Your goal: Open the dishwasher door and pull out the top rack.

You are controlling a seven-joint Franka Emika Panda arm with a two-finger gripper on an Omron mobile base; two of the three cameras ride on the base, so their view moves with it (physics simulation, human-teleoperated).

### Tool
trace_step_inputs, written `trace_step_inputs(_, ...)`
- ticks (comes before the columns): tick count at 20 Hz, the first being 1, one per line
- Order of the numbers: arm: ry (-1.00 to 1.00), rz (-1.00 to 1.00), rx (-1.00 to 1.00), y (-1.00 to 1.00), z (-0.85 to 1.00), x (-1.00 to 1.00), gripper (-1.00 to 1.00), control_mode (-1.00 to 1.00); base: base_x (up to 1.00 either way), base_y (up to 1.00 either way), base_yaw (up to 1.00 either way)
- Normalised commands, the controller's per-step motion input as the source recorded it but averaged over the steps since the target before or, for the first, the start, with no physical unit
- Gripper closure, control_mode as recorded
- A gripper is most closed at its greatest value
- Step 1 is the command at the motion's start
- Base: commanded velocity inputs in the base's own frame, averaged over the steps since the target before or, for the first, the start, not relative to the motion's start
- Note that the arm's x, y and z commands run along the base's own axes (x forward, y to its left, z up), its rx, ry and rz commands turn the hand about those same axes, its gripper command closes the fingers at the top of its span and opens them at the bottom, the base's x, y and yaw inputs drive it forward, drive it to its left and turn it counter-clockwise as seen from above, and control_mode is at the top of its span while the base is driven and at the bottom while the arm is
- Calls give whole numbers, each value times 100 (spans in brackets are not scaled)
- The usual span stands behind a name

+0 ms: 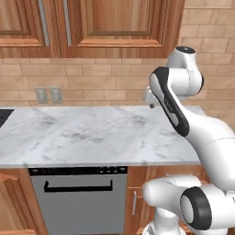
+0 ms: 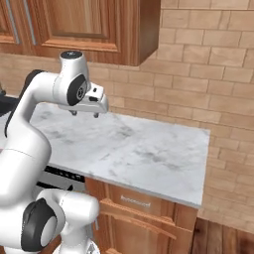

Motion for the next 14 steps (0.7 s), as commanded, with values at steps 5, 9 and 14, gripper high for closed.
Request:
trace_step_inputs(5,0,0,0,0,0,0,-100,100,0,-6,36)
trace_step_inputs(9,0,0,0,0,0,0,-100,100,0,-6,36)
trace_step_inputs(14,0,0,0,0,0,0,-100,100,0,-7,35)
